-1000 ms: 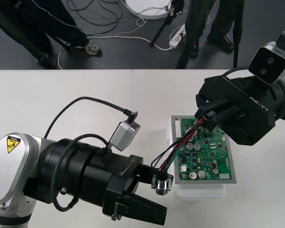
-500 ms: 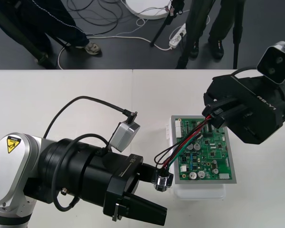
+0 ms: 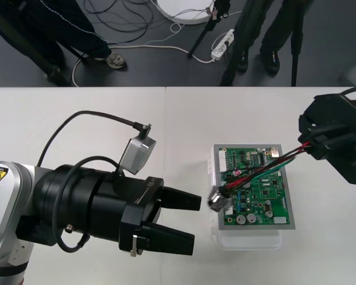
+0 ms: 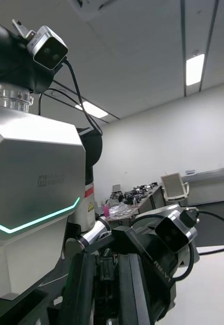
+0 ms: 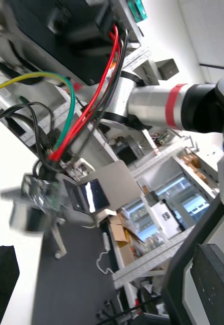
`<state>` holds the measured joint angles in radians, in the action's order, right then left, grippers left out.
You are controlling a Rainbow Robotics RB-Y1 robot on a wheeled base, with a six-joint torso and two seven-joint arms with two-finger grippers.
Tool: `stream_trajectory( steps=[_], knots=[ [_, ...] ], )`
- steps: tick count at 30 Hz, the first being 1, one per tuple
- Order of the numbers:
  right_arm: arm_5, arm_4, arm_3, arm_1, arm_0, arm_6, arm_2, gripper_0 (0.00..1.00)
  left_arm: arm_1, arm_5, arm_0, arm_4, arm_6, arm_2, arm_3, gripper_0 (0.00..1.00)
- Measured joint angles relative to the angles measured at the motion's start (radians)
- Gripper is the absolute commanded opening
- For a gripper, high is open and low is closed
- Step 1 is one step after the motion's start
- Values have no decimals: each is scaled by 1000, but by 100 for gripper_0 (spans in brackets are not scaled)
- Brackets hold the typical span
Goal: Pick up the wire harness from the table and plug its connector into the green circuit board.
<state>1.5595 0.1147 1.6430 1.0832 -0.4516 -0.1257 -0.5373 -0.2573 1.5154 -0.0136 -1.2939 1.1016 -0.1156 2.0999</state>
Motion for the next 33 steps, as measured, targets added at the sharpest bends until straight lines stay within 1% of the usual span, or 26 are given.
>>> stream_trajectory(
  steps=[8, 13, 18, 23, 28, 33],
  knots=[
    [0, 0, 16, 30, 150, 0, 163, 0, -44, -73, -36, 0, -43, 9, 0, 100],
    [0, 0, 16, 30, 214, 0, 232, 0, -85, -136, -62, 0, -88, 9, 0, 100],
    [-4, 1, 16, 31, 272, 0, 293, 0, -141, -200, -82, 2, -195, 9, 0, 100],
    [-29, 1, 17, 31, 311, 0, 325, 0, -203, -262, -106, 12, -288, 7, 0, 100],
    [-87, 1, 26, 31, 335, 0, 329, 0, -262, -319, -141, 58, -316, -8, -7, 100],
    [-182, 1, 76, 31, 372, -10, 338, 0, -301, -349, -197, 179, -403, -48, -83, 100]
  ],
)
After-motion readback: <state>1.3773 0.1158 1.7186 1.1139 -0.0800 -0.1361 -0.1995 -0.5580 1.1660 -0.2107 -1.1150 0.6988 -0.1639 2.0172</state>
